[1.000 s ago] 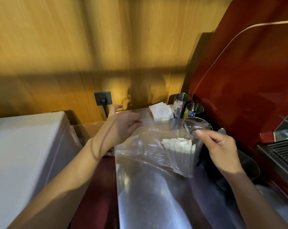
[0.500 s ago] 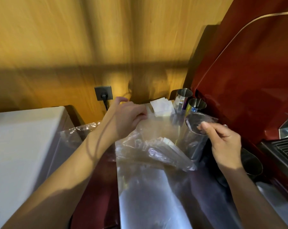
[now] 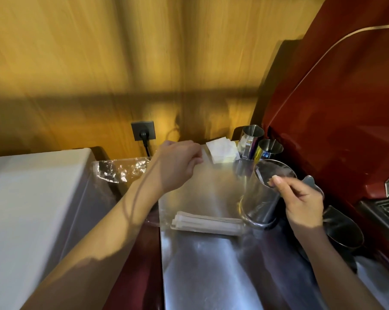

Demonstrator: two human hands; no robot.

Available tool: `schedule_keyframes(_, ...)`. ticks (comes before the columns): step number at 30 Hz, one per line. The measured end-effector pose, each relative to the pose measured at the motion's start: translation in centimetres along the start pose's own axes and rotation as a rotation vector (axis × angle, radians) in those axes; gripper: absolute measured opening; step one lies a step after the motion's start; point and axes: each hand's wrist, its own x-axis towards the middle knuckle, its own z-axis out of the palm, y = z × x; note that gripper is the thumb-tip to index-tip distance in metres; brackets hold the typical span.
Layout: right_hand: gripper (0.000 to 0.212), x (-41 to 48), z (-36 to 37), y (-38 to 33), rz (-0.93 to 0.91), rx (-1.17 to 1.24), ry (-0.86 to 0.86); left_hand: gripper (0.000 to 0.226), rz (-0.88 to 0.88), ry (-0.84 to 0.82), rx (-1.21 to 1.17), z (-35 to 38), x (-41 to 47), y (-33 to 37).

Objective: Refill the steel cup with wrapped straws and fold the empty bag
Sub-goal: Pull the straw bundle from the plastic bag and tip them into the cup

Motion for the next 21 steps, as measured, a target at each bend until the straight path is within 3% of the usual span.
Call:
schedule_keyframes(3, 0.013, -0.3, 0.2, 0.8, 0.043, 0.024, -0.033, 0.012, -0.018, -0.07, -0.026, 0.7, -0.1, 0.5)
schedule_keyframes(8, 0.018, -0.6, 0.2, 1.2, 0.045, 0.05, -0.025, 0.035, -0.003, -0.143, -0.009, 2.2, 0.4, 1.9)
schedule_keyframes(11, 0.018, -0.6, 0.0, 1.2, 0.056, 0.062, -0.022, 0.02, 0.056, -0.181, 0.001, 2.9, 1.4, 2.8)
schedule_keyframes(21, 0.02, -2.5, -0.8, 2.4, 0.228, 0.126, -0.024, 0.018, 0.043, -0.223, -0.09, 0.0, 4.5, 4.0)
